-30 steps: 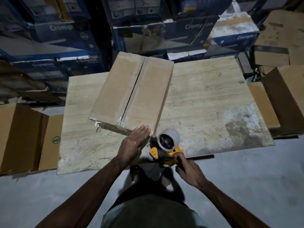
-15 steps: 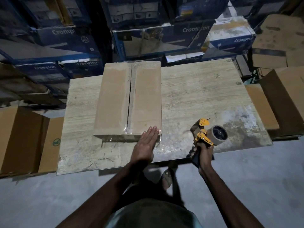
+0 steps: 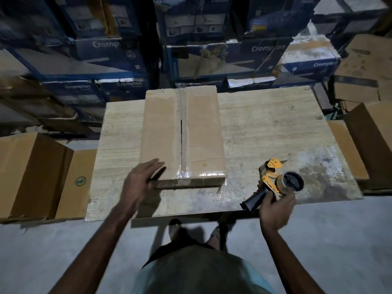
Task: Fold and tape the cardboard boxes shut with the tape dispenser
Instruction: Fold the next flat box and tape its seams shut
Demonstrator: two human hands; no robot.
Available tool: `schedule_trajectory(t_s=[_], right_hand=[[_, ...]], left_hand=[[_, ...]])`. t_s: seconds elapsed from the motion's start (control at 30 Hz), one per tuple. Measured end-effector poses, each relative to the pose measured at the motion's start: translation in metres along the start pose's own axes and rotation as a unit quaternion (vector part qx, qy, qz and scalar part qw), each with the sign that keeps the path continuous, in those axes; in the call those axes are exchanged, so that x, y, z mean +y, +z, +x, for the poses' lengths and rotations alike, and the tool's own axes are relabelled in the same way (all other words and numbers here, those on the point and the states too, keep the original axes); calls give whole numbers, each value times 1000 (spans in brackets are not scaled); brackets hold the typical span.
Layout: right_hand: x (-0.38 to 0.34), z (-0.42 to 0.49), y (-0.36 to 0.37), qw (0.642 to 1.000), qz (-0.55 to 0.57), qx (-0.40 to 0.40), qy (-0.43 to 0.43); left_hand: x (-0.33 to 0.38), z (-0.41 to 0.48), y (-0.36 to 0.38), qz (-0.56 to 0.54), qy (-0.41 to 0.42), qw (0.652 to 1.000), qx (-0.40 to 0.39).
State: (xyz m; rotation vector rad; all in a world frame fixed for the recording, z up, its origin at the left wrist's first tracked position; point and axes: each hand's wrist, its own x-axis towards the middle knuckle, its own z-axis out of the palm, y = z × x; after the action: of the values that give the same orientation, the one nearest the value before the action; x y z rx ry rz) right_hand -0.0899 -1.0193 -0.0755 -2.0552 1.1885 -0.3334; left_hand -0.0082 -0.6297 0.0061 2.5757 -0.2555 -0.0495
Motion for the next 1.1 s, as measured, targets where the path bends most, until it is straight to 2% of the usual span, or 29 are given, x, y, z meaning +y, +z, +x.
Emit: schedule_trajectory(t_s=[0.03,0.07,0.1,0.17,0.27,0.33,0.4,0.53,0.77,0.83,1.0,1.1], right_hand=[[-4,2,-5,994,-22,-21,-108],[-9,8,-8,973,-49,-68,-215],[-18,17,-8,937,-86,-128,-313],[-41,34,-5,840,-171,-230,-460],[-85,43,6,710,-276,-282,-583],[-102,43,14,662,-325,-308,-601],[-110,41,20,658,-330,-323,-594],[-110,37,33,687,-300,-314,-583],[-104,31,50,702,-279,-317,-574],[-104,34,47,694,-288,-305,-585],[-103,42,47,646,-320,-267,-640],[-102,39,46,651,-321,-236,-646]], left_hand=[[-16,0,-14,29,1,999,-19],[-31,0,-24,60,13,997,-43],[-44,0,-31,100,33,992,-69],[-66,0,-34,159,82,978,-109],[-80,3,-30,123,122,978,-120],[-82,4,-27,80,133,983,-103],[-86,5,-24,55,150,983,-87],[-102,4,-13,21,165,983,-74],[-105,1,3,-32,140,989,-28],[-105,-3,5,-39,149,988,-24],[-113,-1,10,-10,183,983,-6],[-111,-1,13,-8,177,984,-2]])
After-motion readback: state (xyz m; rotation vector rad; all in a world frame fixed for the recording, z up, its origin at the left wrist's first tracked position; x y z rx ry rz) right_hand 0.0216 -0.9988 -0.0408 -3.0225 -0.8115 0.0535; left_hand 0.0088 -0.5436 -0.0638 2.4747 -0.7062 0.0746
